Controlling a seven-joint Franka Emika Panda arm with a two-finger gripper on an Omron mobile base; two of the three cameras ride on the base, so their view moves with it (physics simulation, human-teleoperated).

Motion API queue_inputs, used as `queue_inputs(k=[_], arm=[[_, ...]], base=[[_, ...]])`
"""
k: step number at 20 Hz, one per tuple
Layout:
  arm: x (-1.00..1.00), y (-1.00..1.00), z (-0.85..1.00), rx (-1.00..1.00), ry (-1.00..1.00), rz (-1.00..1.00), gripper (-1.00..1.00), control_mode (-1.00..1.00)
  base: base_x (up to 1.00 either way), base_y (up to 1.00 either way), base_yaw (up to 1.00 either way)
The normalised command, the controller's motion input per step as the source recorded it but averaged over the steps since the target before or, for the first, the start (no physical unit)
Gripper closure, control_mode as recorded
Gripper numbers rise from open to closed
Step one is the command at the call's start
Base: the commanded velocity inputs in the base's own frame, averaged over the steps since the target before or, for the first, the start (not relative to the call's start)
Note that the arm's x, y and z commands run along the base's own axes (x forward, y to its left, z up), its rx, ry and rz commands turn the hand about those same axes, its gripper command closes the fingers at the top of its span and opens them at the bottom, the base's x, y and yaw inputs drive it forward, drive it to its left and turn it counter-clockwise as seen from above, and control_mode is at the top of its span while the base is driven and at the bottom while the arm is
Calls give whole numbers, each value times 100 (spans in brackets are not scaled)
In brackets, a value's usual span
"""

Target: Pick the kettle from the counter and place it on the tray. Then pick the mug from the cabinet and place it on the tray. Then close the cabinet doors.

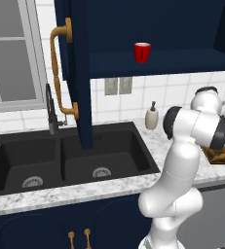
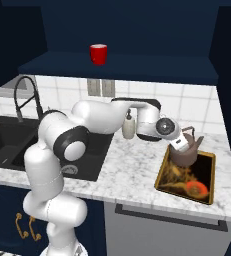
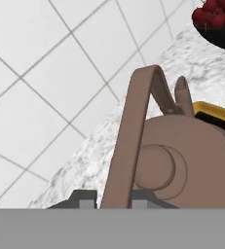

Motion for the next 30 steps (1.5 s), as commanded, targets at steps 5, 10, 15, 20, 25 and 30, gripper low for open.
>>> queue_inputs(k=[5, 10, 15, 20, 25, 30], arm=[[0, -8, -10, 0, 2, 0, 100, -100], [-3, -3, -30, 0, 1, 0, -100, -100], [-12, -15, -19, 0, 4, 0, -100, -100], [-11, -5, 2, 0, 2, 2, -100, -100], [-25, 0, 74, -6, -2, 0, -100, -100], [-29, 42, 82, -26, 17, -2, -100, -100]], base=[[0, 0, 0], [0, 0, 0], [0, 0, 0], [0, 0, 0], [0, 0, 0], [0, 0, 0]])
